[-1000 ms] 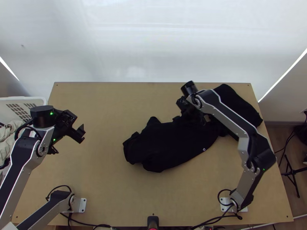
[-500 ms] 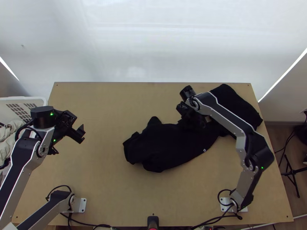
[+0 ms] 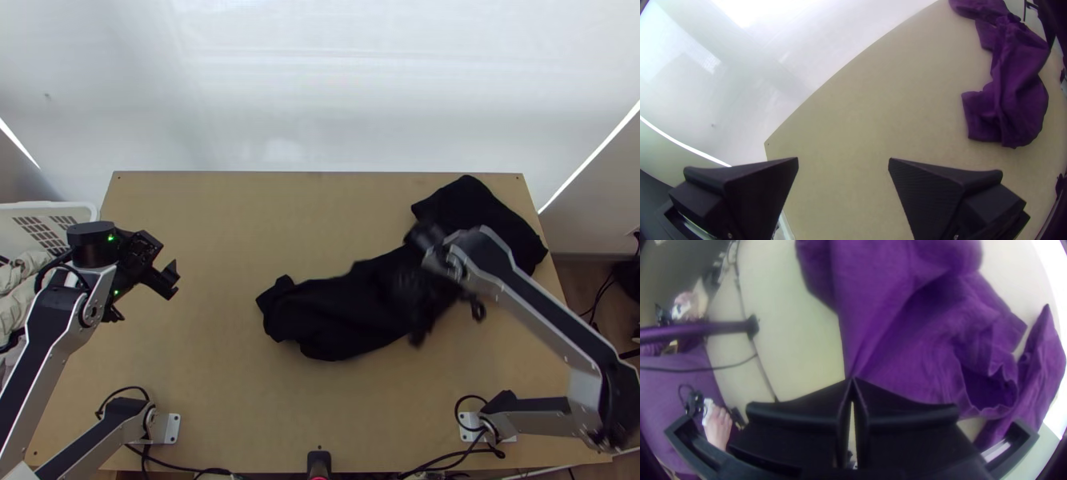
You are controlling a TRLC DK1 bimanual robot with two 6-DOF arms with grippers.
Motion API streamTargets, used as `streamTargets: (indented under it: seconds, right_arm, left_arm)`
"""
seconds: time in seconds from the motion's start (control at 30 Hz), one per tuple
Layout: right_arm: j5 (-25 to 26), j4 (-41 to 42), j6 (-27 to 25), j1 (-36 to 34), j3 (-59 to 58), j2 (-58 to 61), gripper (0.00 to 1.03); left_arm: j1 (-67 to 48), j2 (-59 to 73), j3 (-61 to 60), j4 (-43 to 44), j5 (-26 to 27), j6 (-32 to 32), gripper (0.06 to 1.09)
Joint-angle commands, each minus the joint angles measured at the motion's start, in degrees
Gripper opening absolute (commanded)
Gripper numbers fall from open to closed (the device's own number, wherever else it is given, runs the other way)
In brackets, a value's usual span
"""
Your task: Fold the t-shirt
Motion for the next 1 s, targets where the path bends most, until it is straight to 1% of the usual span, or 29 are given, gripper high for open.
streamTargets:
  seconds: [0.0, 0.07, 0.1, 0.17, 0.3, 0.43, 0.5, 0.6, 0.67, 0.7, 0.77, 0.8, 0.97]
  right_arm:
    - [-1.7, -1.0, -4.6, 8.1, -17.0, -2.5, 0.05]
    - [-2.1, 3.7, -2.9, 6.1, -19.1, 2.7, 0.34]
    - [-2.0, 6.1, -2.2, 5.2, -19.3, 3.5, 0.4]
    - [-1.9, 8.2, -1.7, 3.7, -18.4, 3.2, 0.6]
    - [-1.9, 8.4, -0.3, 0.9, -12.8, -0.2, 0.71]
    - [-1.7, 8.5, 1.3, -0.9, -5.4, -3.3, 0.72]
    - [-1.7, 9.9, 2.8, -2.4, -1.8, -3.3, 0.72]
    - [-1.7, 14.9, 4.7, -3.9, 0.8, -2.8, 0.71]
    - [-1.7, 20.3, 7.3, -4.2, 1.7, -1.4, 0.71]
    - [-1.7, 22.6, 9.1, -4.4, 2.2, -0.2, 0.68]
    - [-1.7, 24.4, 11.3, -4.6, 3.7, 3.1, 0.55]
    - [-1.7, 25.3, 13.0, -5.3, 4.3, 4.9, 0.53]
    - [-1.8, 27.4, 16.9, -5.6, 6.3, 11.0, 0.52]
  left_arm:
    - [-1.0, 0.9, 0.3, 0.5, 0.1, -0.3, 1.04]
    - [-1.6, 1.1, 0.4, 0.5, -0.1, -0.3, 1.04]
    - [-1.7, 1.1, 0.6, 0.5, -0.3, -0.3, 1.04]
    - [-1.9, 1.0, 0.7, 0.5, -1.0, -0.2, 1.04]
    - [-1.1, 0.8, 0.8, 0.1, -1.2, 0.6, 1.04]
    - [-0.6, 0.8, 0.2, 0.1, -1.2, 1.2, 1.04]
    - [-0.6, 0.8, 0.1, 0.3, -1.2, 1.2, 1.04]
    - [-1.1, 1.0, -0.4, 0.5, -1.2, 1.1, 1.04]
    - [-1.2, 1.0, -0.5, 0.6, -1.2, 0.9, 1.04]
    - [-1.3, 1.0, -0.5, 0.6, -1.2, 0.9, 1.04]
    - [-1.3, 1.0, -0.5, 0.5, -1.3, 0.9, 1.04]
    - [-1.3, 1.0, -0.4, 0.5, -1.3, 0.9, 1.04]
    - [-1.2, 1.0, 0.4, 0.5, -1.6, 1.2, 1.04]
